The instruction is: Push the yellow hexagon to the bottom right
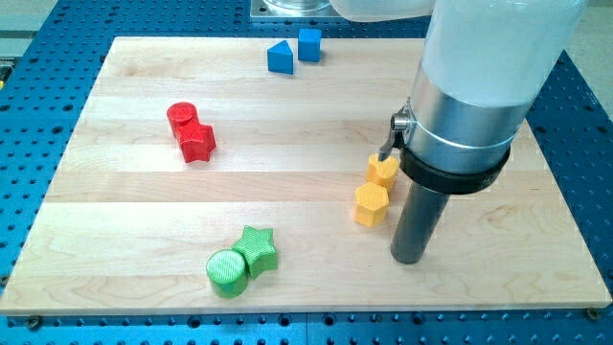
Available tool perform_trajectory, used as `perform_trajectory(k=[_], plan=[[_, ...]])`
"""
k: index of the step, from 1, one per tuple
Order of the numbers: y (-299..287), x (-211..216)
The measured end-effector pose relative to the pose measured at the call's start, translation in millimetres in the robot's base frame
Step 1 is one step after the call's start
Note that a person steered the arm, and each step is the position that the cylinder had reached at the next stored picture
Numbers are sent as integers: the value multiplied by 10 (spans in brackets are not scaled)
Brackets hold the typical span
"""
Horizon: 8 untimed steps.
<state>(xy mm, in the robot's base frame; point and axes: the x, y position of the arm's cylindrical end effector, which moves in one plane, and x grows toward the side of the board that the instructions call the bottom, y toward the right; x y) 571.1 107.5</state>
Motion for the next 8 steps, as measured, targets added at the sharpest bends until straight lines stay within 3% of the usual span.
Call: perform_trajectory(k=[1, 2, 3, 4, 5, 6, 7, 8], plan=[[100, 2], [-357, -10], [-949, -386], [-528, -517], [276, -475], [386, -695], [869, -633], [989, -193]])
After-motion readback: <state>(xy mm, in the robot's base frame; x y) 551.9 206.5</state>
